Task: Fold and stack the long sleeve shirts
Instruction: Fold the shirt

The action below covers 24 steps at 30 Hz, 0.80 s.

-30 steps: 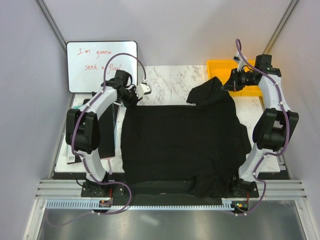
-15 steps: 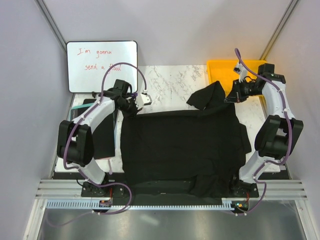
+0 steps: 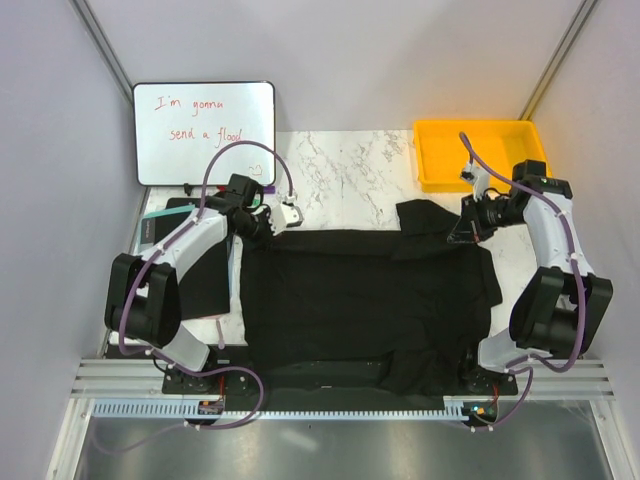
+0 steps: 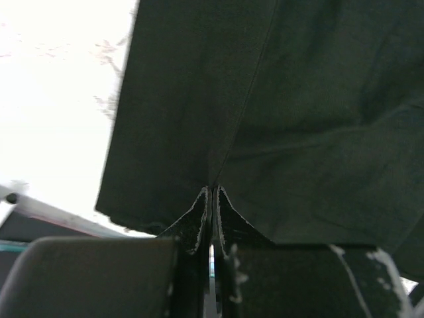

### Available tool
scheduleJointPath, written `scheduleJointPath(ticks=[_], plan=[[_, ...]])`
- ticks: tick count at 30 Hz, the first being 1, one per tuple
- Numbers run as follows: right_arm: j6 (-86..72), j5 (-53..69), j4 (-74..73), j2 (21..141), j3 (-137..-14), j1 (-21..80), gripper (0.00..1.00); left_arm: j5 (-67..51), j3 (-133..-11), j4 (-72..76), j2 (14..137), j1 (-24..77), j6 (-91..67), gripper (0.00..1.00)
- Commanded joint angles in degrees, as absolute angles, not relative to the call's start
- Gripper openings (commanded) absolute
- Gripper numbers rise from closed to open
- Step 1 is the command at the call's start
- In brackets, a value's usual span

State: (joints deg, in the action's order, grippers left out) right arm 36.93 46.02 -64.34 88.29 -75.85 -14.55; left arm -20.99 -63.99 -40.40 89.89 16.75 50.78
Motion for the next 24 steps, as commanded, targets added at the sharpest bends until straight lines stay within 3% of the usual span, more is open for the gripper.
scheduleJointPath(ticks=[1, 8, 10, 12, 13, 15, 17, 19, 20, 24], plan=[[40.9, 43.2, -66.3, 83.1, -70.0, -15.0, 0.00, -20.7, -62.3, -39.6, 88.5, 17.8, 49.4, 0.02], [43.6, 40.3, -65.4, 82.0, -63.2, -15.2, 0.00, -18.7, -57.9, -39.0, 89.3, 18.7, 51.0, 0.04], [44.5, 39.4, -64.3, 83.1, -61.6, -15.2, 0.00, -17.8, -56.6, -38.7, 89.8, 18.7, 51.6, 0.12], [44.8, 38.4, -63.3, 84.3, -60.6, -15.2, 0.08, -17.6, -56.0, -38.6, 90.0, 18.7, 51.9, 0.19], [45.2, 38.1, -63.3, 84.8, -59.7, -15.2, 0.12, -17.8, -56.0, -38.7, 89.7, 18.7, 51.7, 0.27], [45.7, 36.3, -63.7, 85.8, -58.9, -15.2, 0.28, -18.7, -55.9, -38.9, 87.9, 18.7, 51.7, 0.35], [48.8, 35.0, -65.7, 85.8, -58.7, -15.3, 0.37, -20.7, -56.2, -40.4, 86.1, 18.7, 51.7, 0.51], [51.7, 32.5, -68.5, 85.3, -60.3, -15.9, 0.46, -22.7, -57.8, -41.7, 83.4, 18.7, 51.0, 0.62], [52.6, 32.3, -69.9, 85.2, -61.2, -16.4, 0.57, -23.4, -58.6, -43.0, 82.5, 18.7, 50.7, 0.64], [52.6, 35.0, -68.4, 84.8, -68.2, -18.6, 0.58, -26.2, -63.6, -43.3, 80.8, 18.8, 46.8, 0.69]])
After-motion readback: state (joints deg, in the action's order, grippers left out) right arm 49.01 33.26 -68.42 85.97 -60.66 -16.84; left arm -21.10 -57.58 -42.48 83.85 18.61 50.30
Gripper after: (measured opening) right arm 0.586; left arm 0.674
